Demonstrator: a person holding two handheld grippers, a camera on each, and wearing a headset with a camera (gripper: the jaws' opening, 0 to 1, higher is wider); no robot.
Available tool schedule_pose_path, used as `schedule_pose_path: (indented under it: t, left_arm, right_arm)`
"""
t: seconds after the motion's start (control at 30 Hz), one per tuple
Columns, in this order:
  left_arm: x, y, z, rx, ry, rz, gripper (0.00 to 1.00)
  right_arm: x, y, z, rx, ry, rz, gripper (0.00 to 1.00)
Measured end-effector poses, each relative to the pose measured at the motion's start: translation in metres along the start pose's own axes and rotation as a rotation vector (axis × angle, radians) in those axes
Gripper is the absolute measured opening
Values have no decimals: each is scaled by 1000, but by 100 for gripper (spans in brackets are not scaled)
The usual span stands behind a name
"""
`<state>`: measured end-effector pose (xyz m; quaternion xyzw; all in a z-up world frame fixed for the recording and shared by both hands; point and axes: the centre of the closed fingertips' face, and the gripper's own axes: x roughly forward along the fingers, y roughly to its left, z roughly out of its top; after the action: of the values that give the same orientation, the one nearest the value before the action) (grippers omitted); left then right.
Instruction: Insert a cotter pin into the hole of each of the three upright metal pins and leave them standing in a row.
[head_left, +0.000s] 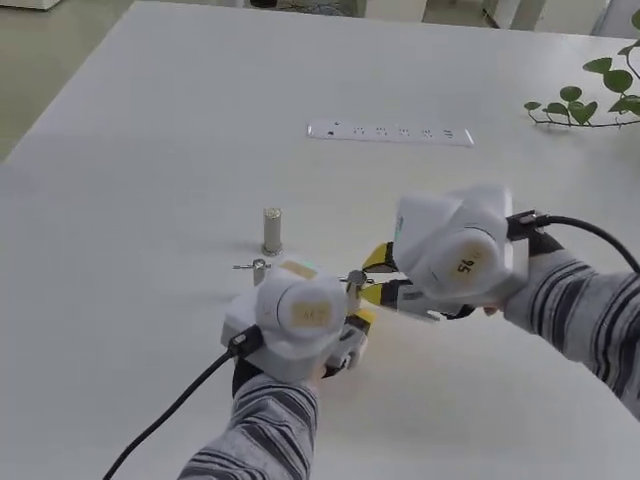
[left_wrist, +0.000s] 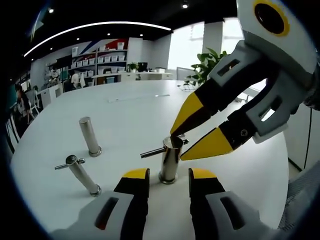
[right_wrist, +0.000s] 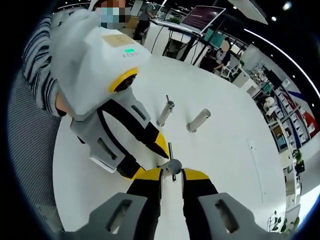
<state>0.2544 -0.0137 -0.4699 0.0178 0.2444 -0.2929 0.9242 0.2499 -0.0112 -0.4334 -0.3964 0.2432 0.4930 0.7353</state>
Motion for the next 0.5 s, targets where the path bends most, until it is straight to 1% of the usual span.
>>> schedule_pose_path:
  t: [0.07,0.17,0.3,0.37,0.43,0.5]
  left_arm:
    - [-4,-1,1,-19,1,-9,32]
    - [-12,-2,3,-14,0,-7,33]
    - [-19,-3,4,-10,-1,-7,36]
    - [-23,-3,5,-10,0,-9,38]
    - [-28,-5,7,-23,-2,-18,42]
    - [-33,-7,8,-13,-9,-21,45]
  right_arm:
    - [0,-1,1,51,-12,10,12]
    - [3,-4,-1,104,-13,12,13]
    - [8,-4,-1,208,-33,37,12]
    - [9,-4,-2,227,-33,44,12]
    - [12,-3,-2,240,-39,61,11]
    - [13,-4,-2,252,-44,62,10]
